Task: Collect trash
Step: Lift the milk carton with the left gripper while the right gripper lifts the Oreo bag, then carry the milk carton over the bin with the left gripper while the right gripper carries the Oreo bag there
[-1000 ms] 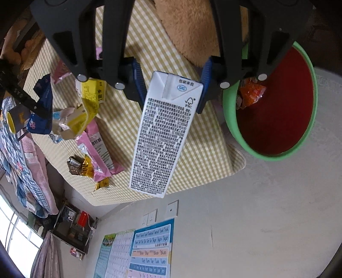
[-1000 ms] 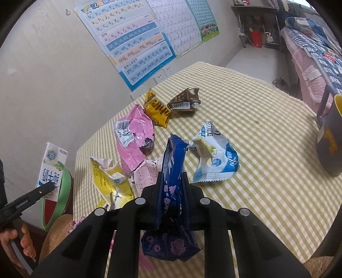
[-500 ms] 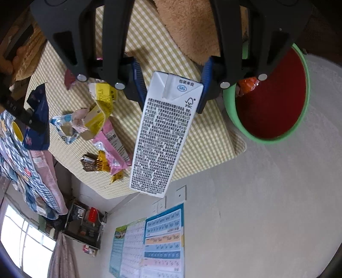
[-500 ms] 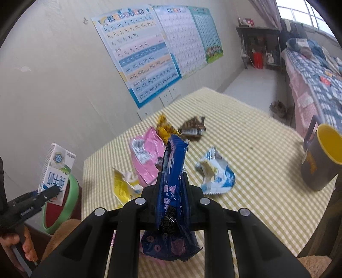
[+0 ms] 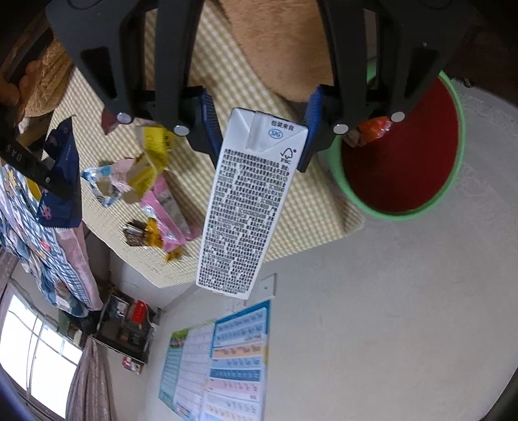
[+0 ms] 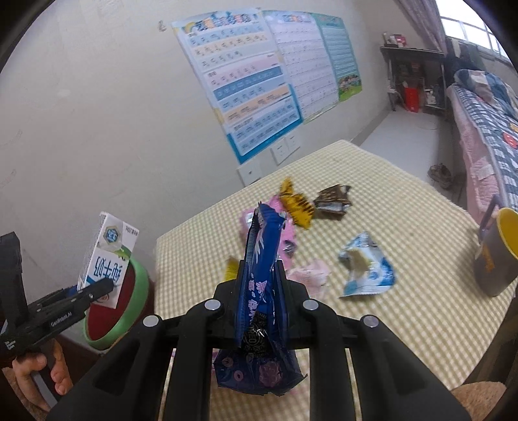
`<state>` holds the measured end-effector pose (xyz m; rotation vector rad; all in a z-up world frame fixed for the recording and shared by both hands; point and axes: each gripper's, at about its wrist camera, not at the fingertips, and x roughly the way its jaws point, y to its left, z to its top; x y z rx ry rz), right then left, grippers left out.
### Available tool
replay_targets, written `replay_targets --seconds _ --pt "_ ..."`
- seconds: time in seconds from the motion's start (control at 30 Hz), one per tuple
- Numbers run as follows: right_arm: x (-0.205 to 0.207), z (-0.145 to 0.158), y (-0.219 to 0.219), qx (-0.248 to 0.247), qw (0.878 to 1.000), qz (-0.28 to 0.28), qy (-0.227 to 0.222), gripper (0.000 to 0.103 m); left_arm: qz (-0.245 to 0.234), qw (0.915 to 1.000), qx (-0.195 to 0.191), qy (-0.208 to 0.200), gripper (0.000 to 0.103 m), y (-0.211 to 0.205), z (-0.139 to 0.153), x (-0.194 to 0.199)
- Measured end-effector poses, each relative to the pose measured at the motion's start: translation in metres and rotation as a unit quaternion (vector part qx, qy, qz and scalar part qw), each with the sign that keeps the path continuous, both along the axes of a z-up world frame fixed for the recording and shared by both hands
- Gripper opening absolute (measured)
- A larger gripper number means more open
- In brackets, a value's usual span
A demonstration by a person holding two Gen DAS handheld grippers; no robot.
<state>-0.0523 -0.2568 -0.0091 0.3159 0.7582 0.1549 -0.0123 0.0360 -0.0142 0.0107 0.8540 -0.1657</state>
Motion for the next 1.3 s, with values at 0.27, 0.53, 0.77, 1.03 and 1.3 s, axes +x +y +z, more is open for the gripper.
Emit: replay_targets --seconds 0.27,0.53,0.77,1.03,1.3 --pt "0.009 0.0 0.047 -0.002 0.998 0.053 0.015 0.016 0.029 0.9995 -0.009 0.0 0.042 0.035 -0.004 -0.004" --pt "0.017 -0.002 0.088 -0.004 0.995 0.097 0.028 0.016 0.057 0.9982 -0.016 0.004 0.042 0.067 -0.011 -0.007" --pt "0.028 0.0 0.122 -0.003 0.991 0.129 0.031 0.016 0.093 0.9955 -0.02 0.003 0.042 0.1 -0.015 -0.013" --pt "0.041 -0.002 0.155 -0.003 0.987 0.157 0.03 0.016 0.135 0.9905 -0.024 0.012 0.042 0.137 -0.025 -0.017" --pt "0.056 -0.012 0.188 0.01 0.98 0.189 0.059 0.016 0.161 0.9865 -0.022 0.019 0.042 0.161 -0.031 -0.015"
